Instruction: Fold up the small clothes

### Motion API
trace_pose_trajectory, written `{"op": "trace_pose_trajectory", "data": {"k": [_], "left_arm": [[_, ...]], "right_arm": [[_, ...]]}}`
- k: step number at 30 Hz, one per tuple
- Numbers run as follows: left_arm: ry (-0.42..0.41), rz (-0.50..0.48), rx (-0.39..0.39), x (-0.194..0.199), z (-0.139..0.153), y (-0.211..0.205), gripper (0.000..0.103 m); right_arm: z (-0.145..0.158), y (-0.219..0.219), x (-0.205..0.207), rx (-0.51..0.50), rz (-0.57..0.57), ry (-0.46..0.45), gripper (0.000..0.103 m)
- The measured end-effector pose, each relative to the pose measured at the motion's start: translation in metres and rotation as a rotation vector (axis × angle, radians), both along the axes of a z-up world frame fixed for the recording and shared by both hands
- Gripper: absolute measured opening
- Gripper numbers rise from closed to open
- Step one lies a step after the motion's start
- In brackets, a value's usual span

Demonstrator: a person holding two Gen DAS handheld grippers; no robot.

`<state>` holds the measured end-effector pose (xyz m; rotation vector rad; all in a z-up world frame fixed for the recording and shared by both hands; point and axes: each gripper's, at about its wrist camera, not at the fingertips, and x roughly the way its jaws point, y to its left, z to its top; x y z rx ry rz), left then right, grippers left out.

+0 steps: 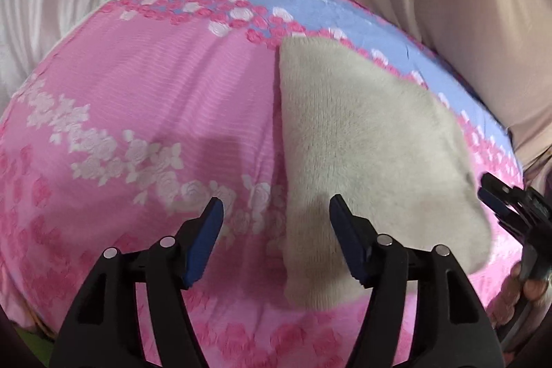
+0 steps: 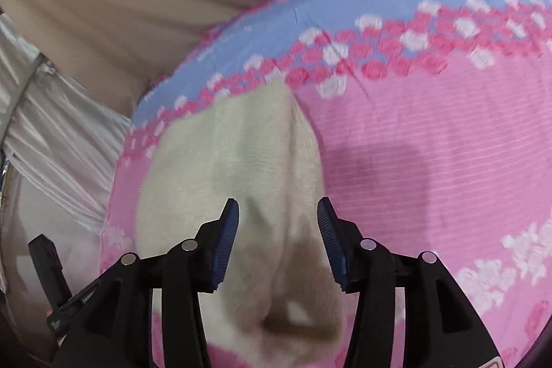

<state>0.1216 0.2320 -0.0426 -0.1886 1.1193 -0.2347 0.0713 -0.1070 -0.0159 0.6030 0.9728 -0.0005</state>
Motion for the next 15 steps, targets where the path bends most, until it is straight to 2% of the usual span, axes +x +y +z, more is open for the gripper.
{"op": "trace_pose_trajectory", "data": {"k": [1, 2, 4, 5, 8, 11, 15], "left_arm": [[-0.01, 0.001, -0.006, -0.006, 0.01, 0.002, 0.065], [-0.015, 0.004, -0.008, -0.013, 0.017, 0.003, 0.074], [-0.014, 0.005, 0.001, -0.027, 0.027, -0.002, 0.084], [-0.015, -0.013, 0.001, -0.034, 0.031, -0.009, 0.084], [-0.056, -0.091, 0.052, -0.05, 0.039, -0.035, 0.085], [-0.117, -0.15, 0.101, -0.062, 0.046, -0.052, 0.09], [-0.182, -0.154, 0.168, -0.069, 0.051, -0.057, 0.091]], "right_arm": [[0.012, 0.004, -0.014, -0.027, -0.005, -0.009, 0.051], [0.021, 0.011, -0.025, -0.063, -0.002, -0.016, 0.054], [0.032, 0.034, -0.039, -0.186, 0.012, -0.018, 0.064], [0.033, 0.042, -0.042, -0.242, 0.01, -0.012, 0.07], [0.037, 0.073, -0.062, -0.357, 0.003, -0.012, 0.075], [0.038, 0.092, -0.073, -0.407, 0.018, -0.012, 0.08], [0.035, 0.099, -0.079, -0.425, 0.015, 0.012, 0.081]]}}
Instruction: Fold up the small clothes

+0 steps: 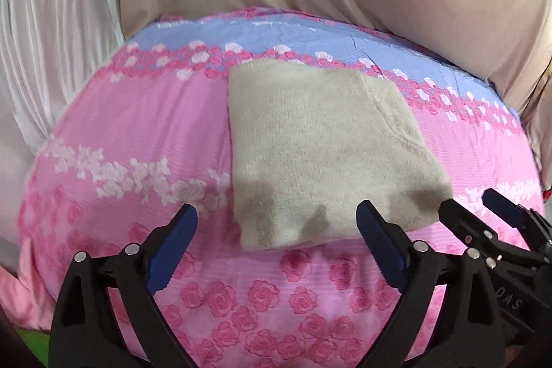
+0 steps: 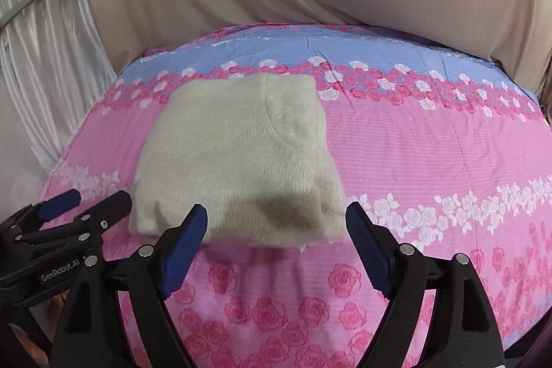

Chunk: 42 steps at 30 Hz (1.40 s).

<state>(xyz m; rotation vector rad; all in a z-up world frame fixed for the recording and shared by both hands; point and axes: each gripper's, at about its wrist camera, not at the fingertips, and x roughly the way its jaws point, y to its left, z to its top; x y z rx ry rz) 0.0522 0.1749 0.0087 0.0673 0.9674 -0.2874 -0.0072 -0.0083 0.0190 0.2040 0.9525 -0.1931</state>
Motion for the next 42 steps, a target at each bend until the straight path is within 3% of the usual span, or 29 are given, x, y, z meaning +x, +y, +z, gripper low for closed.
{"op": "trace_pose_trajectory", "data": {"k": [6, 42], "left_arm": [[-0.072, 0.016, 0.071, -0.012, 0.005, 0.0, 0.091], [-0.048, 0.014, 0.079, -0.021, 0.005, 0.006, 0.089]], "right_arm": [[-0.004, 0.01, -0.004, 0.009, 0.014, 0.008, 0.082], [-0.005, 0.022, -0.023, 0.023, -0.006, 0.015, 0.083]]}}
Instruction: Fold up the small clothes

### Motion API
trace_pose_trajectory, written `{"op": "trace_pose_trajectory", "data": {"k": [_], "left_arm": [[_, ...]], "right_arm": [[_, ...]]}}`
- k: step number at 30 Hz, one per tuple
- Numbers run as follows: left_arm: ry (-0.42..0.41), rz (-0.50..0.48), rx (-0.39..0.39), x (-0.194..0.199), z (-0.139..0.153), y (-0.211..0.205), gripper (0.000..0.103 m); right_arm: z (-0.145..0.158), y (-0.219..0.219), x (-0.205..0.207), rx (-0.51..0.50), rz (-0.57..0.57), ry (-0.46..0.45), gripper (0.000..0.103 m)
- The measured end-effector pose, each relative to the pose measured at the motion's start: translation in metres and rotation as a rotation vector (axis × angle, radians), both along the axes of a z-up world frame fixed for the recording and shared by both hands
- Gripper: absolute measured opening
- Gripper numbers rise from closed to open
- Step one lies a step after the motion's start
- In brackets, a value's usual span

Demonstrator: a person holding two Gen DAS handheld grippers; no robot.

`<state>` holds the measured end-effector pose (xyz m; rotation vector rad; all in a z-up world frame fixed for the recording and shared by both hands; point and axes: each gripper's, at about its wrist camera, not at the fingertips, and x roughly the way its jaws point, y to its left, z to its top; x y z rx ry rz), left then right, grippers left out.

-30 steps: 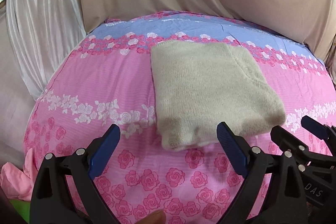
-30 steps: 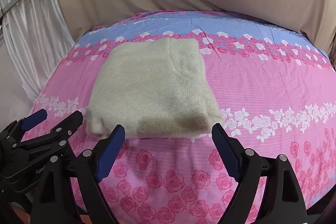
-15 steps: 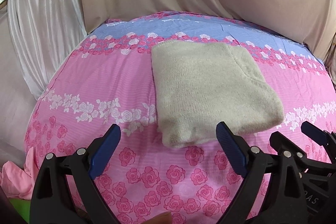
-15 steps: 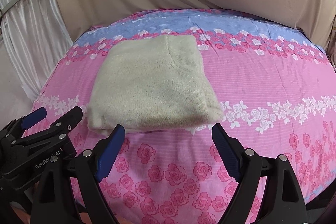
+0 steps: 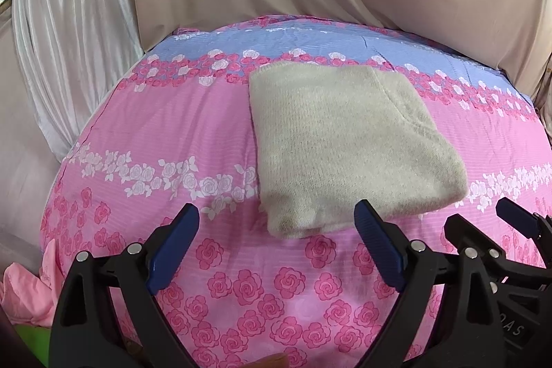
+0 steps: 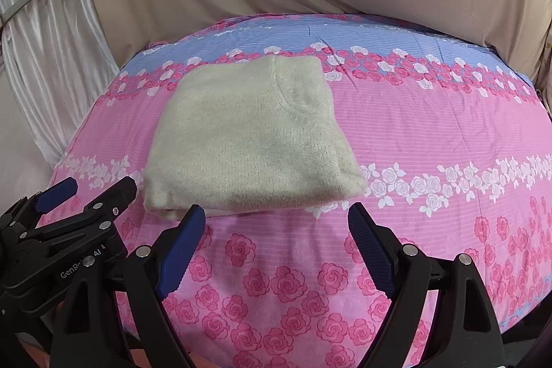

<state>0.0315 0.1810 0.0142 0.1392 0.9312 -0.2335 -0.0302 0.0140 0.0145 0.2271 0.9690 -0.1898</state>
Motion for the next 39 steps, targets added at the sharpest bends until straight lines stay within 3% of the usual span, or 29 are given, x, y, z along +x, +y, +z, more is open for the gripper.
{"op": "trace_pose_trajectory", "data": {"k": [32, 39], "left_arm": [[0.03, 0.014, 0.006, 0.002, -0.009, 0.002, 0.089], [0.037, -0.001, 0.018, 0.003, -0.012, 0.001, 0.084]], "right_arm": [[-0.008, -0.005, 0.001, 0.005, 0.03, 0.023, 0.083], [-0.009, -0.006, 0.001, 0.001, 0.032, 0.02, 0.083]]}}
